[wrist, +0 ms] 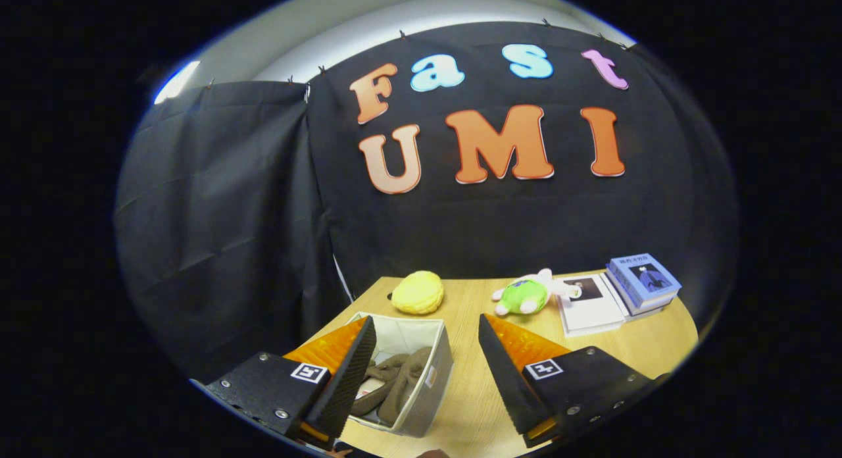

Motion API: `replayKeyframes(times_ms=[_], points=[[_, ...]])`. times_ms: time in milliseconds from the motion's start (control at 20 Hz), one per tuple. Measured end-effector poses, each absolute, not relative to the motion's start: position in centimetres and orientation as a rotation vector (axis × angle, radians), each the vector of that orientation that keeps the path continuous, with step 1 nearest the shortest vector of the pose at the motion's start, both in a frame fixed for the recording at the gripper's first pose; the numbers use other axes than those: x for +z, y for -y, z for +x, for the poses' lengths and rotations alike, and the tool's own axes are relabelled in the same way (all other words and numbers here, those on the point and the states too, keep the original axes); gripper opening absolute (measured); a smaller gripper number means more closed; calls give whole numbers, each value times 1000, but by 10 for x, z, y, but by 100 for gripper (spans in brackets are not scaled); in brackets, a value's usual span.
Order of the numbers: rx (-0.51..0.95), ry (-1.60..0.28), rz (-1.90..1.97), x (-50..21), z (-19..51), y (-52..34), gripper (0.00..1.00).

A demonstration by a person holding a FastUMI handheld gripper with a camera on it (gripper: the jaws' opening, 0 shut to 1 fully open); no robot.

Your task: Open the storage box then place both shoes into the box .Put the left shoe in first, then the right shoe, with the right side of both shoes facing outward in a uniform manner.

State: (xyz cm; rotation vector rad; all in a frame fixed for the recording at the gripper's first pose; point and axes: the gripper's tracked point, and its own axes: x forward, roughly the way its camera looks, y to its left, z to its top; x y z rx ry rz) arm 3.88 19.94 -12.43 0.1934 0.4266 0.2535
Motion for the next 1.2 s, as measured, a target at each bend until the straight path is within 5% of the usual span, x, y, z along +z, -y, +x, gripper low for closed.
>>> replayKeyframes(times_ms=[600, 1200], points=[[173, -117, 140, -54, 15, -83, 97], [50, -60, 113, -55, 12, -14, 97]])
